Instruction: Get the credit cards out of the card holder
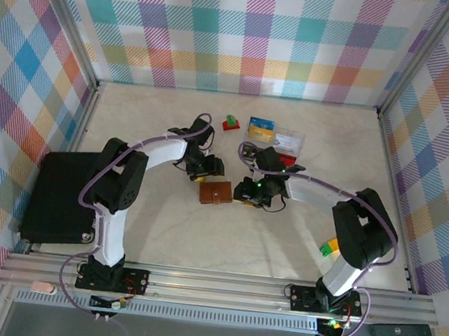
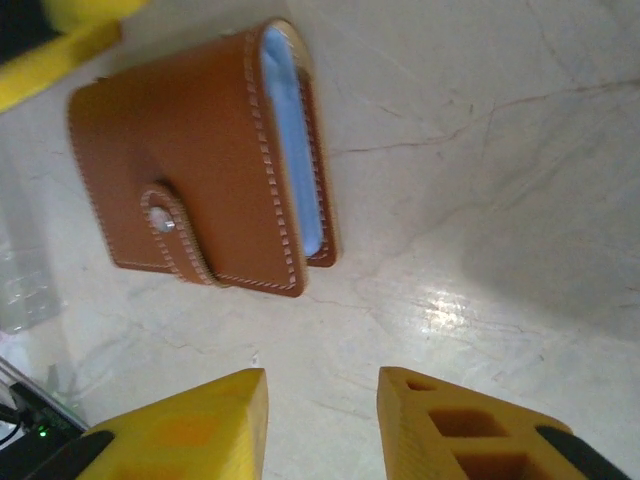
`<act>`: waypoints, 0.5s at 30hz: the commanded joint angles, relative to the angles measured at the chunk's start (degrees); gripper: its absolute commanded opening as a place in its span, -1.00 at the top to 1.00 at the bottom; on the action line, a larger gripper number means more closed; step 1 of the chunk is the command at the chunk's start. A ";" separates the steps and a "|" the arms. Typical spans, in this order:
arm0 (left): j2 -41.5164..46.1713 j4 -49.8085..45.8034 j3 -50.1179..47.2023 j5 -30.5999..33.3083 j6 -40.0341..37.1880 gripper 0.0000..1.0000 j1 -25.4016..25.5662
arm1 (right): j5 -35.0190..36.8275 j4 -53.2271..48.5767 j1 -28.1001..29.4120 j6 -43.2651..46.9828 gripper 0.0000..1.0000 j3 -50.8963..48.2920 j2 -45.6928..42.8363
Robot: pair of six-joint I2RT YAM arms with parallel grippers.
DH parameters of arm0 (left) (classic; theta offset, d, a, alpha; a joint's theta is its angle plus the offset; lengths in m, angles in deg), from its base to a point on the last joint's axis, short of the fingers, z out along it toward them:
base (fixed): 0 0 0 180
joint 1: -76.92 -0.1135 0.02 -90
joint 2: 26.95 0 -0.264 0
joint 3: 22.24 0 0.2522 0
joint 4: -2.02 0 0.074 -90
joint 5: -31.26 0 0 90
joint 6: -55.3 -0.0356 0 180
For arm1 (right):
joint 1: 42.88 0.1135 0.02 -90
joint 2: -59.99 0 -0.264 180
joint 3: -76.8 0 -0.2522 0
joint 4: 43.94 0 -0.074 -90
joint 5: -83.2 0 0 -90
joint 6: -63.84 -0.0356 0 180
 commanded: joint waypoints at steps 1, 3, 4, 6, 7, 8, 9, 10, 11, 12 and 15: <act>-0.31 0.67 1.06 -3.01 -2.04 -0.17 -1.09 | -2.35 1.23 1.07 0.94 0.36 2.29 2.31; -0.08 0.07 0.77 -2.88 -2.77 -0.15 -1.09 | -2.89 1.44 1.64 1.32 0.37 3.20 3.57; 0.09 -0.62 0.74 -2.75 -3.07 -0.14 -1.08 | -2.98 1.30 1.88 1.52 0.38 3.95 4.24; 0.40 -1.14 0.05 -2.98 -3.65 -0.13 -1.09 | -3.06 1.00 2.16 1.59 0.38 5.18 5.78; 0.54 -1.19 -0.39 -3.08 -3.82 -0.13 -1.09 | -2.95 0.91 2.22 1.54 0.39 5.73 6.51; 0.71 -1.03 -0.97 -3.34 -3.83 -0.13 -1.09 | -2.90 0.83 2.31 1.62 0.40 6.25 7.31; 0.94 -0.95 -1.38 -3.54 -3.77 -0.12 -1.12 | -2.74 0.72 2.36 1.85 0.40 6.68 7.89; 1.03 -0.84 -1.80 -3.62 -3.68 -0.11 -1.09 | -2.22 0.46 2.35 2.04 0.40 7.20 8.42; 1.28 -0.55 -2.27 -3.97 -3.57 -0.10 -1.13 | -1.69 0.22 2.35 2.31 0.40 7.64 8.91; 1.61 -0.25 -2.76 -4.13 -3.45 -0.09 -1.09 | -1.16 -0.12 2.41 2.63 0.41 8.11 9.31; 2.50 -0.33 -3.82 -4.39 -3.38 -0.07 -1.09 | -0.04 -0.36 2.36 2.55 0.42 9.15 10.45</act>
